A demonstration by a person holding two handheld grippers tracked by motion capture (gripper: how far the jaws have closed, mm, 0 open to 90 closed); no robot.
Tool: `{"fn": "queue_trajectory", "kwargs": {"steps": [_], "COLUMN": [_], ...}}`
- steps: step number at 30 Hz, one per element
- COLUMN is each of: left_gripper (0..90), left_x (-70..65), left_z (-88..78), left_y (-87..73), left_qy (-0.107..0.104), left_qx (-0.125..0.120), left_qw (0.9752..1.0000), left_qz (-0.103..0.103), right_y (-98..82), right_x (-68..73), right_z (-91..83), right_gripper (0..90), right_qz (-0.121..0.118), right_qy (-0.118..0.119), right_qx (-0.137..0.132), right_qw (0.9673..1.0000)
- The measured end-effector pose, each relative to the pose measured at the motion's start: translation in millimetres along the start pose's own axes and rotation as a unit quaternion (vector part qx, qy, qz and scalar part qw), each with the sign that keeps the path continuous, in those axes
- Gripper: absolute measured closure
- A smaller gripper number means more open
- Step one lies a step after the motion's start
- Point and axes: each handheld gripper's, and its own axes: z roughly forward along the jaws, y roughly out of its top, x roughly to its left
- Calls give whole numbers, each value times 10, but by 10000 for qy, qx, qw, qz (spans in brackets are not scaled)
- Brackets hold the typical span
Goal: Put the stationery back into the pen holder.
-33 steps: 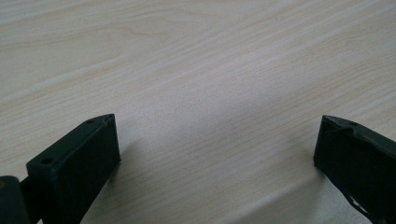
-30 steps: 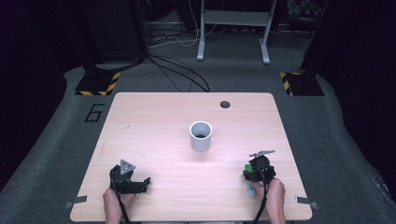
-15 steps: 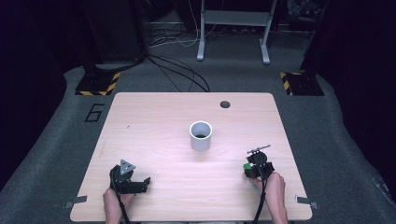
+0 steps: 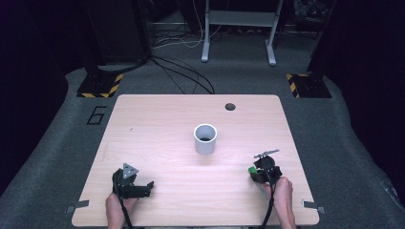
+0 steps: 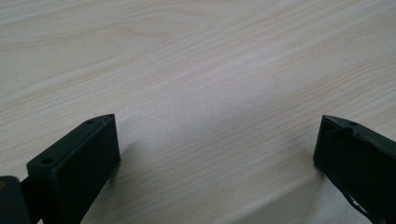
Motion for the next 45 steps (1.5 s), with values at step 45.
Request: {"fn": "queue_trajectory", "kwargs": {"steps": [45], "left_gripper": [7], "left_x": [-10], "left_z": [18], "left_y": [8], "left_qy": [103], "left_qx": [-52], "left_qw": [9999], "left_qz": [-15], "right_y": [6], "right_x": [0], "right_z": [-503], "right_gripper": [670], "right_qz": [202], "right_qy": [-35], "right_qx": [-2419], "right_qw": [9701]}}
